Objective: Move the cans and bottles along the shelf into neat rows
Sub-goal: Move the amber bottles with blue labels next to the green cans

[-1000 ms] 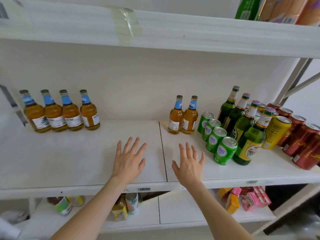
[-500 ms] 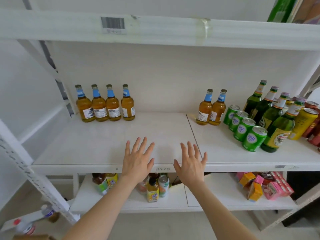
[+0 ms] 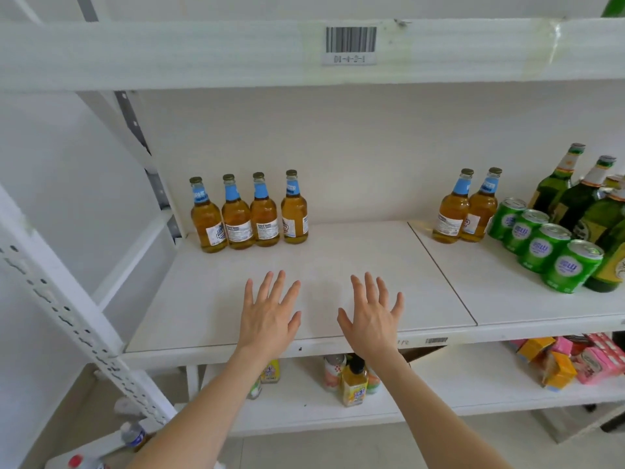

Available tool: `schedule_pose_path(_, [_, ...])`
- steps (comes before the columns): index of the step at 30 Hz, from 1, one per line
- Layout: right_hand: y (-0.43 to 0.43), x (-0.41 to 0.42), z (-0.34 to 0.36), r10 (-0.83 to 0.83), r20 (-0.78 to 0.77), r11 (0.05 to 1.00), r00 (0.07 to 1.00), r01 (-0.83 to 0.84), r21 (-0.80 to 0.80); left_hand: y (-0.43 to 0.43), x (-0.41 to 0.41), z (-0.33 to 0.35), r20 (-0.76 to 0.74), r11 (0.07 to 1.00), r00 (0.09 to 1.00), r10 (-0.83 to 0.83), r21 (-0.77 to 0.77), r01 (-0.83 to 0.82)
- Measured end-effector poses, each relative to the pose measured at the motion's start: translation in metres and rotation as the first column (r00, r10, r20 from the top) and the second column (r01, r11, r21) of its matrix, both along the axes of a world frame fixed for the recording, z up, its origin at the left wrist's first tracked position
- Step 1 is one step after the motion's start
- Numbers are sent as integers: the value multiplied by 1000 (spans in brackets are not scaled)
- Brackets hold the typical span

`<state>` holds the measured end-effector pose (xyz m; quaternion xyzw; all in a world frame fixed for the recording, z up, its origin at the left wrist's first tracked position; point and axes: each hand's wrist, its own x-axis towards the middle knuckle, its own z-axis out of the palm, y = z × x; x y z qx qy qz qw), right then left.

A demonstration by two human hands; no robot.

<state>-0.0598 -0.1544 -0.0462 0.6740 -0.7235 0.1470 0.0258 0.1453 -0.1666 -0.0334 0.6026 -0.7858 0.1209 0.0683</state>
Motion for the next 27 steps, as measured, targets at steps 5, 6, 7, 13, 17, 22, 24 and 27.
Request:
schedule_pose_path(5, [-42, 18, 5, 13, -7, 1000, 1000, -13, -9, -44, 23, 6, -19, 999, 999, 30, -19, -31])
schedule_pose_path(6, [-52, 21, 7, 17, -3, 1000, 1000, -17, -8, -55, 27, 9, -28, 999, 999, 40, -20, -40])
schedule_pose_path(7, [-62, 25, 10, 22, 1, 1000, 1000, -22, -6, -64, 31, 11, -41, 999, 998, 46, -20, -47])
schedule_pose_path(13, [-120, 55, 24, 44, 21, 998, 999, -44, -38, -121, 60, 19, -121, 995, 990, 76, -58, -83])
schedule_pose_path(17, [-161, 75, 26, 29, 42, 998, 999, -26, -56, -159, 78, 23, -158, 996, 987, 42, -72, -54])
schedule_pose_path(22, [-207, 94, 24, 4, 117, 997, 993, 6, -81, -209, 93, 30, -267, 995, 964, 1, -95, -27])
schedule_pose_path(24, [-223, 98, 24, -8, 161, 996, 987, 21, -82, -225, 92, 33, -277, 994, 961, -25, -106, -4])
schedule_pose_path(27, [-243, 102, 25, -32, 249, 996, 968, 51, -71, -245, 85, 36, -306, 991, 949, -77, -125, 41])
